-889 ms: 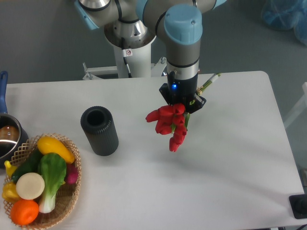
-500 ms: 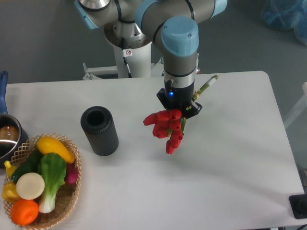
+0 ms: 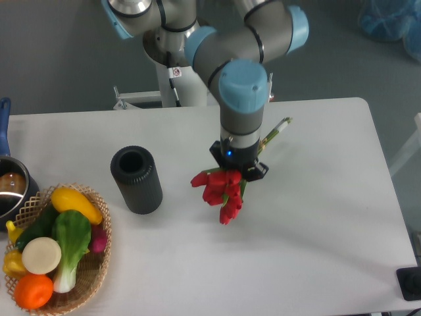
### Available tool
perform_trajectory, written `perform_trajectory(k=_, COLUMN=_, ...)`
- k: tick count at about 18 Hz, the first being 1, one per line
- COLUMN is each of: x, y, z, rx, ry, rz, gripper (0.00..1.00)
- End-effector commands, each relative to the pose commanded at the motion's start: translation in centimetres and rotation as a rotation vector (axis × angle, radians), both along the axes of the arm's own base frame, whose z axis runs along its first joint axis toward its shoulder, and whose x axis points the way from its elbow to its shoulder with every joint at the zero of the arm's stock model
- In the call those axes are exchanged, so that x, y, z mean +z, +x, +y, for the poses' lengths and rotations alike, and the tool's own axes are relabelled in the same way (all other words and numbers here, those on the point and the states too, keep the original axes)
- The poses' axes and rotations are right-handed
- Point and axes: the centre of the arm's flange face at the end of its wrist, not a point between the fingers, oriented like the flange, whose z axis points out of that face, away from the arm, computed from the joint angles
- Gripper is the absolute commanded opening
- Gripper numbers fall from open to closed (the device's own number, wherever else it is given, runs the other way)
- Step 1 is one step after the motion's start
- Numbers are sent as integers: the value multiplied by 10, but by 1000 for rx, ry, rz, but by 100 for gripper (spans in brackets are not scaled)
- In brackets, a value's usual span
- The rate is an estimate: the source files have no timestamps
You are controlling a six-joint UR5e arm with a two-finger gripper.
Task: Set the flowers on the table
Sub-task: 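Lower the gripper holding the red tulips toward the table surface, then lay the tulips flat on the table and open the gripper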
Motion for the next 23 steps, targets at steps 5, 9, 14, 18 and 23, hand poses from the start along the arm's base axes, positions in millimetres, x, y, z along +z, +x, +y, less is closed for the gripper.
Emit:
perform_trajectory(k=5, x=-19, y=1, z=5, rx=-14, ry=-20, rz=-25, gripper=33)
perform_trajectory(k=9, x=-15, y=2, z=5, rx=-17, ry=-13, rz=-19, gripper=81)
perform_trajectory(k=14, x=10, y=4, z=1, rx=-16, ry=15, rz=15, gripper=100)
perform_trajectory(k=18, x=28, y=6, z=-5, rx=-8, ry=30, rz=37, gripper=100)
perform_trajectory(k=23, x=60, y=17, z=-21, rx=-5, ry=64, rz=74, gripper=100)
